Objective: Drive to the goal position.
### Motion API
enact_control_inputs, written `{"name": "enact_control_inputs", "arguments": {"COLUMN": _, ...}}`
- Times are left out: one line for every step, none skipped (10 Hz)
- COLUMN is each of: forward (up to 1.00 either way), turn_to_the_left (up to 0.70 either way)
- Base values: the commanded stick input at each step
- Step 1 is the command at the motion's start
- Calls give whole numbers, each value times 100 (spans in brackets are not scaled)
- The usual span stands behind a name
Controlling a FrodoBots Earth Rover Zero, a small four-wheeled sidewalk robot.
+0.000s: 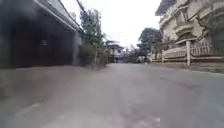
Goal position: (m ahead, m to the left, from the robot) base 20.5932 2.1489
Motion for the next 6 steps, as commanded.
{"name": "enact_control_inputs", "arguments": {"forward": 100, "turn_to_the_left": 0}}
{"name": "enact_control_inputs", "arguments": {"forward": 100, "turn_to_the_left": 0}}
{"name": "enact_control_inputs", "arguments": {"forward": 100, "turn_to_the_left": 0}}
{"name": "enact_control_inputs", "arguments": {"forward": 100, "turn_to_the_left": 0}}
{"name": "enact_control_inputs", "arguments": {"forward": 100, "turn_to_the_left": 0}}
{"name": "enact_control_inputs", "arguments": {"forward": 100, "turn_to_the_left": 0}}
